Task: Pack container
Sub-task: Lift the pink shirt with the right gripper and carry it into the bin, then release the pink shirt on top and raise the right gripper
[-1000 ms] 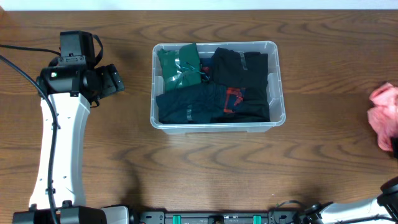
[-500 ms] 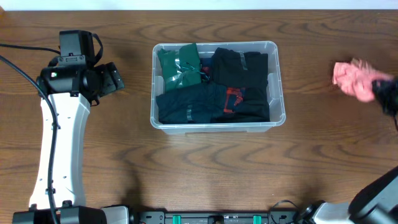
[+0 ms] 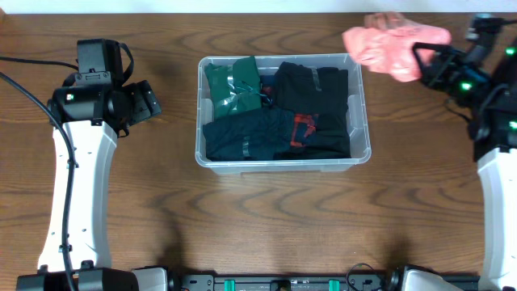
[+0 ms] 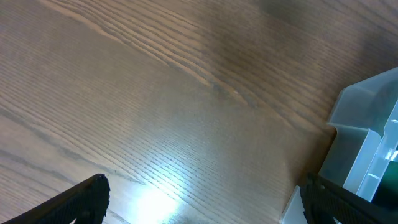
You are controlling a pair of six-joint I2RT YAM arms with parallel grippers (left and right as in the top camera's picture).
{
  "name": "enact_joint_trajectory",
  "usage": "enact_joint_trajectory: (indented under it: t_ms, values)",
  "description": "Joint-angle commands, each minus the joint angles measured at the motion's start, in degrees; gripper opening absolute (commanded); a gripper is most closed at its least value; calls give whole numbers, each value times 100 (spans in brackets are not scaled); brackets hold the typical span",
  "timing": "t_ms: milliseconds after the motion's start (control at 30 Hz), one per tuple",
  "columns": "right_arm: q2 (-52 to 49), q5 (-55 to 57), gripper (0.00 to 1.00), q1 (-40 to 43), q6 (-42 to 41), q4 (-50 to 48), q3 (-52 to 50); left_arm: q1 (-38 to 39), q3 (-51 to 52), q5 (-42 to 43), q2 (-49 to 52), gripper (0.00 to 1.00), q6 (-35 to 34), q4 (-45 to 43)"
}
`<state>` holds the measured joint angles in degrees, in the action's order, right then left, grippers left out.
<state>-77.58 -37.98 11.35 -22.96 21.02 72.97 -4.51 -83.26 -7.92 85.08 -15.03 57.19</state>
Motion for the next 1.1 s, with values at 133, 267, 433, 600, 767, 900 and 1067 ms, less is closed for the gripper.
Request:
enact_joint_trajectory:
  t_ms: [133,267,433,600,767,900,1067]
  values:
    - [151,-957,1,-1217,614,461,175,-31,28,-90,66,98,-11,11]
    - [151,-1488,1,-1742,872,817,175,-31,28,-90,66,98,-11,11]
    - [151,-1897,1,-2111,1464,1624,175,-31,28,-90,66,98,-11,13]
    - [151,-1239,1,-2033,2129,2837,175,-31,28,-90,66,98,-11,11]
    - [140,-46,1,-1956,2284,3049,175,-31,28,-90,66,98,-11,9]
    - [107,461,1,-1952,2284,2793,175,-31,28,-87,66,98,-11,13]
    - [-151,730,1,-1952,2284,2715,170,-31,28,-87,66,98,-11,35]
